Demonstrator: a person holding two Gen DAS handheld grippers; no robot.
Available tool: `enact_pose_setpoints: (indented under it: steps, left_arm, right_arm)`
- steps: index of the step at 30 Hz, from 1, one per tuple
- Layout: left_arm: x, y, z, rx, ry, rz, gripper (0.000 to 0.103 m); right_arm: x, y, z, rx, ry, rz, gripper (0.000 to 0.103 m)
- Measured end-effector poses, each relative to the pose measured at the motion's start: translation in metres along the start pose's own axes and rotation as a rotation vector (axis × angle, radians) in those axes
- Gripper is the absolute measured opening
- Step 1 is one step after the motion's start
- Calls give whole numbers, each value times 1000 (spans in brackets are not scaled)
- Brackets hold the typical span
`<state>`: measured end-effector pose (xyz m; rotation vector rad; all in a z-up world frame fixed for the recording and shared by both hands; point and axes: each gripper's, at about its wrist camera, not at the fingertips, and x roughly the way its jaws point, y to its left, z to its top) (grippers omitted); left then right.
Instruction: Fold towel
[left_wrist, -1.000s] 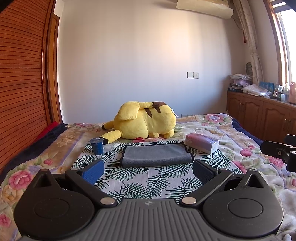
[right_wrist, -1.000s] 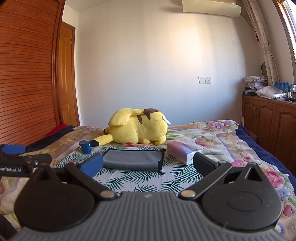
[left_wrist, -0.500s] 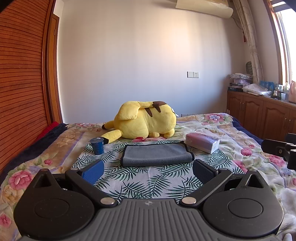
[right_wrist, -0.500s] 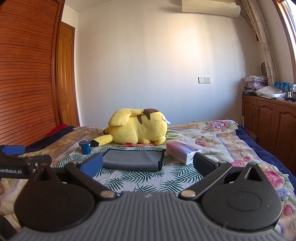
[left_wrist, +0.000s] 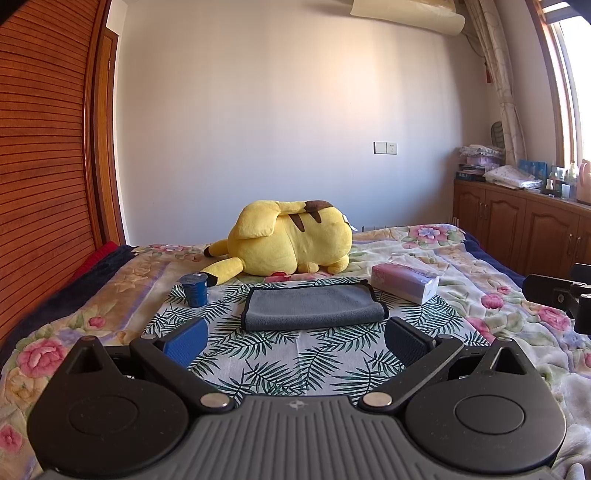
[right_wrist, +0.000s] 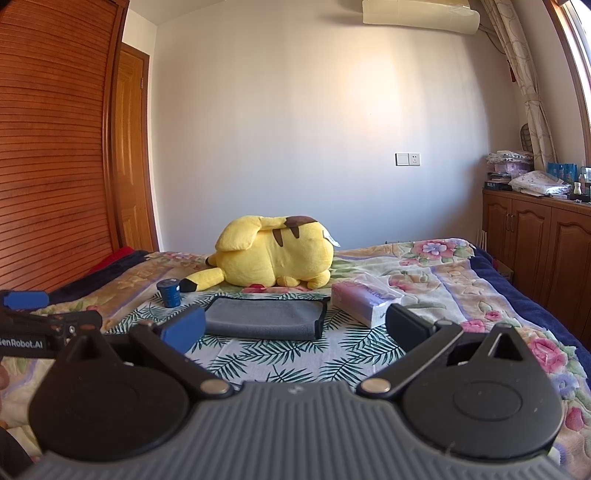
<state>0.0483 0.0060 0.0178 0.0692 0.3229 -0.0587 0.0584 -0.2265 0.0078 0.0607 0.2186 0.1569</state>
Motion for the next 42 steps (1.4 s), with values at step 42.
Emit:
enact_pose_setpoints:
  steps: [42]
  left_arm:
    - [2, 1, -5, 18, 13, 7, 87]
  right_arm:
    - [0, -2, -2, 5, 4, -2, 103]
